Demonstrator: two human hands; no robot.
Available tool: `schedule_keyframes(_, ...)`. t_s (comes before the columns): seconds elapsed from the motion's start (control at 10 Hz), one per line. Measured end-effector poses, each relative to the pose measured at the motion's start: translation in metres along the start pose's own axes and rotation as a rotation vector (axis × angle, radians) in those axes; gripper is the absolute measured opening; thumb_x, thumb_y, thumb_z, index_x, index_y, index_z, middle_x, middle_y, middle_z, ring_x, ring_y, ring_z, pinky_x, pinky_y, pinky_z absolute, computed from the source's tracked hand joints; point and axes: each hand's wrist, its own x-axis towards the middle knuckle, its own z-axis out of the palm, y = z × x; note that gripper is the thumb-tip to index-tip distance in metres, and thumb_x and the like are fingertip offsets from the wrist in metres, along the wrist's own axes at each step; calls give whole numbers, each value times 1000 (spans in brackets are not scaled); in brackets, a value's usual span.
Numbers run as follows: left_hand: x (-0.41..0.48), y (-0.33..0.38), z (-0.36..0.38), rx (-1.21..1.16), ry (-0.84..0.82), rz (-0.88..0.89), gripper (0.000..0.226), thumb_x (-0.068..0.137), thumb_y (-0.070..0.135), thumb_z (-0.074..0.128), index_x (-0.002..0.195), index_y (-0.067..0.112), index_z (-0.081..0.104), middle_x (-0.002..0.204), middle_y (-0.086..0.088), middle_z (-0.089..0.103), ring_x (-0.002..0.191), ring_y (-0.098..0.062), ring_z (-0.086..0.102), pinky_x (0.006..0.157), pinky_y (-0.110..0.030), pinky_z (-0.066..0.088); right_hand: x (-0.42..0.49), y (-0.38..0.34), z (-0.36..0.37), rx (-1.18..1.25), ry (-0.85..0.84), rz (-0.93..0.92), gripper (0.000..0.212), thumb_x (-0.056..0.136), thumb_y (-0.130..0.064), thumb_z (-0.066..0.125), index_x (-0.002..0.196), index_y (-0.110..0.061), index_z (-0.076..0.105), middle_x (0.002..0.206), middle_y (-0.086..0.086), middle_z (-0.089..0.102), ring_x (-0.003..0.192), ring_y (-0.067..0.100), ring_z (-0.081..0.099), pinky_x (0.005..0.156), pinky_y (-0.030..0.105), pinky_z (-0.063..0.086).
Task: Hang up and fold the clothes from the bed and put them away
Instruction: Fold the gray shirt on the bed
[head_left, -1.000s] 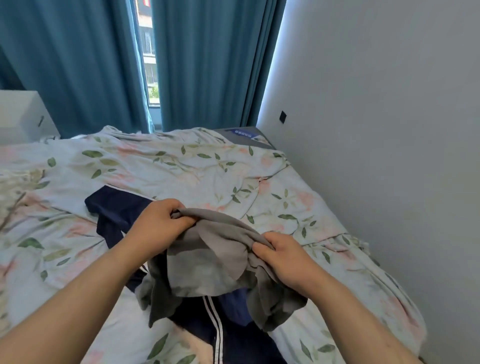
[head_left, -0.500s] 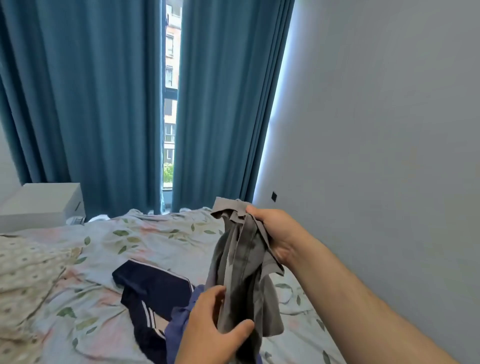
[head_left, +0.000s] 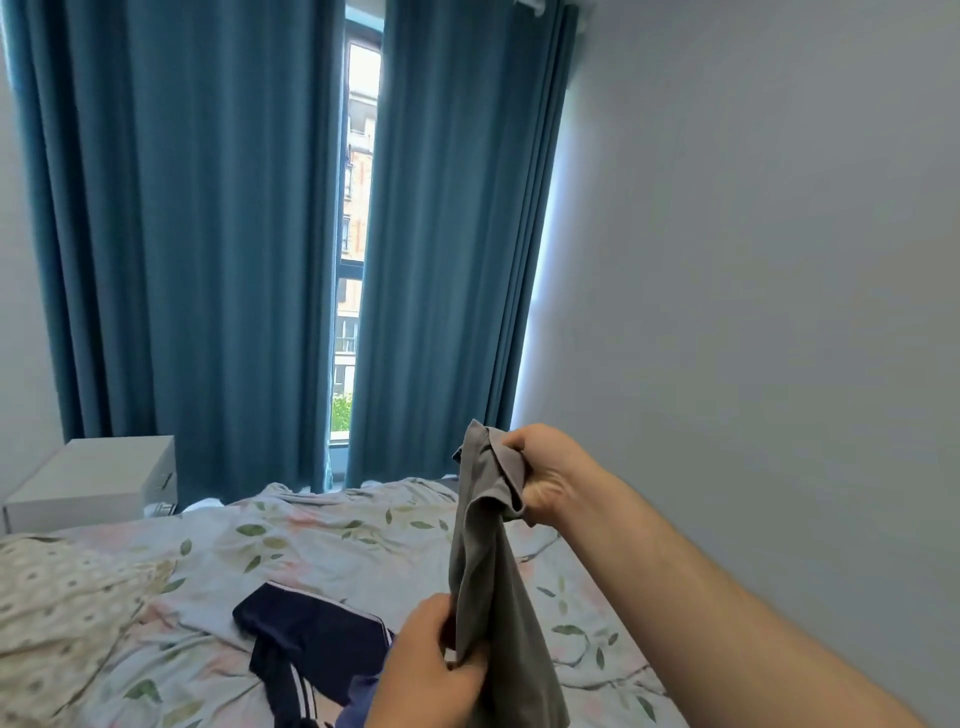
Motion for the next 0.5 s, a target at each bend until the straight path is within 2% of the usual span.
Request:
schedule_keyframes(0.1, 0, -11, -9, -73, 85, -71, 21, 81, 24, 78, 74, 32, 60, 71, 8, 61, 66, -6, 56, 62, -13, 42, -10, -1, -3, -203, -115, -17, 30, 86, 5, 40, 104, 1, 63, 91, 18, 66, 73, 31, 63, 75, 44, 58)
schedule_keyframes(0.2, 6, -21, -19, 149, 102, 7, 65, 55, 49, 86, 112, 49, 53, 114, 26, 54, 106, 0, 56, 87, -16, 46, -23, 1, -8, -430, -281, -43, 30, 75, -6, 55, 101, -1, 69, 97, 18, 67, 81, 29, 65, 82, 37, 56)
schedule_keyframes(0.3, 4, -56, -29, 15, -17, 31, 110, 75, 48, 80, 153, -1, 19, 151, -10, 42, 141, -23, 38, 104, -22, 38, -29, -2, -16, -454, -466, -60, 49, 66, -9, 56, 114, 0, 67, 104, 20, 65, 91, 31, 63, 91, 39, 50)
schedule_keyframes(0.4, 18, -52, -26, -164, -229, -151, 92, 96, 32, 64, 155, -3, 3, 151, -12, 46, 137, -7, 44, 99, -15, 42, -32, -12, -24, -442, -583, -62, 53, 59, -9, 58, 109, 2, 71, 99, 18, 69, 87, 29, 67, 84, 35, 55)
schedule_keyframes(0.5, 25, -52, -36, 98, -17, -275, 18, 93, 10, 58, 97, 9, 75, 94, -9, 75, 95, -20, 66, 80, -28, 48, -41, -21, -41, -489, -542, -42, 27, 53, -7, 53, 70, -6, 75, 69, 8, 70, 62, 20, 68, 59, 24, 54)
